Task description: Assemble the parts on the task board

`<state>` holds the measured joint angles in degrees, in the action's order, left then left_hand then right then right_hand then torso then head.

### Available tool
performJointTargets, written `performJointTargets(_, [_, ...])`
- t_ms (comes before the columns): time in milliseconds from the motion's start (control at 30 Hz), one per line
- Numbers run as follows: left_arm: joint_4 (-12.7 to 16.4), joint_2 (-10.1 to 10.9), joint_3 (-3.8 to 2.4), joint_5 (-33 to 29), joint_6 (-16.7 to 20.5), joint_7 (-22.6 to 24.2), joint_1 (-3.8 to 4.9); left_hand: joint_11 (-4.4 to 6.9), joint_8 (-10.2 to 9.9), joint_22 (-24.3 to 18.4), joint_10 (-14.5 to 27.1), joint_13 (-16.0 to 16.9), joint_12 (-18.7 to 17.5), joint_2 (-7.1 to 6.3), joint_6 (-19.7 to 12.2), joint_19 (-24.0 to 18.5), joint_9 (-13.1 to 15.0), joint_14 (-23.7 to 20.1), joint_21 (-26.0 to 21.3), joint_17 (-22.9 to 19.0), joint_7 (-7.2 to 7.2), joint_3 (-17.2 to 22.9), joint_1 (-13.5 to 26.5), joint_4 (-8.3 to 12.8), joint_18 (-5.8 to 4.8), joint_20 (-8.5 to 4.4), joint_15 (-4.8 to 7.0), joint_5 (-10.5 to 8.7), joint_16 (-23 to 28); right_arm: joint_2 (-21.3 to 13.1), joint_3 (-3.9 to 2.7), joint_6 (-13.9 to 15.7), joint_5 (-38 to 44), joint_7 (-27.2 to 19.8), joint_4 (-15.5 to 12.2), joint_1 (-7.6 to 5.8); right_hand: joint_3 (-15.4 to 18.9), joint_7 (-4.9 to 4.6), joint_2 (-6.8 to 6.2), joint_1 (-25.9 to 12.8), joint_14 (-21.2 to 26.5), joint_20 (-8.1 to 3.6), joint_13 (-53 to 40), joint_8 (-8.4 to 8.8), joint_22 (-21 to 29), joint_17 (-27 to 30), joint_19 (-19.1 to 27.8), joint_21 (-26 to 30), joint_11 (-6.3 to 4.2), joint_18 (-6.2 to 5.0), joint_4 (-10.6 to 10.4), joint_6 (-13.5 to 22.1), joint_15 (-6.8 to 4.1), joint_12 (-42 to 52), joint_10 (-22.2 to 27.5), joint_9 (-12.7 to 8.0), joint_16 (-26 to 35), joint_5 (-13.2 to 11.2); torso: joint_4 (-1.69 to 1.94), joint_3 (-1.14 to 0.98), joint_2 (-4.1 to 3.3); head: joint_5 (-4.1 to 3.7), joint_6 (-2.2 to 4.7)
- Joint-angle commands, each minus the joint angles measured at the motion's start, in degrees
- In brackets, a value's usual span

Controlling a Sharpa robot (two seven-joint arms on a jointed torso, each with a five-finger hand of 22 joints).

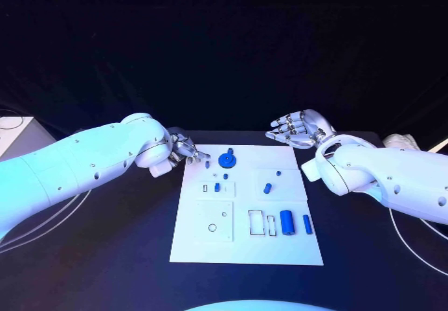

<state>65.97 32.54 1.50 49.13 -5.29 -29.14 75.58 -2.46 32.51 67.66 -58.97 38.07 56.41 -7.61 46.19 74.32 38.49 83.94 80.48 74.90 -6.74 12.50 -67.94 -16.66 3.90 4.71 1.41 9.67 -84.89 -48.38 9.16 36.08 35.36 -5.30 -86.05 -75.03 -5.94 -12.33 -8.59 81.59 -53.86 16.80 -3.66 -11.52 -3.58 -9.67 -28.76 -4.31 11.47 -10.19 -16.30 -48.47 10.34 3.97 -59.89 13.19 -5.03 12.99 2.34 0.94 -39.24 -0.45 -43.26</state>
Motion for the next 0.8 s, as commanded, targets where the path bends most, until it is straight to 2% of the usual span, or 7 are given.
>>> performJointTargets(33, [-1.86,-1.45,-0.01,0.11,-0.96,1.92,0.16,-0.15,-0.31,0.04,0.34,-0.11,0.02,0.02,-0.10,0.00,-0.15,2.34,-0.11,6.31,-0.13,0.47,-0.80,0.05,1.03,0.35,-0.48,0.33,0.20,0.16,-0.01,-0.32,-0.11,-1.16,0.01,0.03,-0.15,-2.54,0.35,0.41,-0.35,-0.03,0.01,0.32,-0.05,0.09,-0.48,-0.29,0.12,0.31,0.22,0.05,-0.02,-0.19,-0.13,-0.05,-0.18,0.26,-0.05,0.04,-0.16,0.20,-0.06])
performJointTargets(233, [-5.61,-3.92,0.25,0.60,-2.44,2.06,0.20,-0.19,-0.45,-0.05,0.45,-0.18,0.00,0.10,-0.14,-0.06,-0.33,2.31,-0.16,6.25,-0.18,0.57,-1.06,0.06,1.06,0.39,-0.51,0.33,0.22,0.30,-0.01,-0.46,-0.12,-1.13,-0.01,0.03,-0.22,-2.54,0.40,0.52,-0.37,-0.03,0.01,0.32,-0.03,0.12,-0.44,-0.28,0.11,0.32,0.26,0.00,-0.02,-0.18,-0.19,-0.06,-0.19,0.49,-0.22,0.05,-0.57,0.37,0.12])
performJointTargets(433, [-8.23,-5.35,0.51,1.61,-3.09,1.82,0.20,-0.32,-0.69,-0.09,0.70,-0.28,-0.05,0.08,-0.32,-0.10,-0.61,2.33,-0.19,6.32,-0.32,0.56,-1.16,-0.02,1.06,0.45,-0.60,0.26,0.17,0.34,-0.01,-0.49,-0.12,-1.10,-0.03,0.03,-0.26,-2.53,0.42,0.57,-0.39,-0.03,0.00,0.32,-0.02,0.14,-0.42,-0.28,0.11,0.32,0.28,-0.04,-0.02,-0.17,-0.22,-0.06,-0.20,0.63,-0.30,0.04,-0.87,0.31,0.26])
performJointTargets(800, [-10.06,-6.53,0.80,2.21,-4.62,1.23,0.20,-0.38,-0.76,0.22,0.79,-0.32,-0.04,0.06,-0.31,0.11,-0.73,2.48,-0.06,6.67,-0.38,0.47,-1.03,-0.08,0.99,0.49,-0.66,0.15,-0.06,0.40,-0.01,-0.49,-0.12,-1.13,-0.09,0.03,-0.29,-2.54,0.43,0.60,-0.40,-0.03,0.00,0.31,-0.01,0.16,-0.34,-0.26,0.11,0.32,0.28,-0.08,-0.02,-0.16,-0.26,-0.06,-0.20,0.73,-0.31,0.06,-0.80,0.39,0.02])
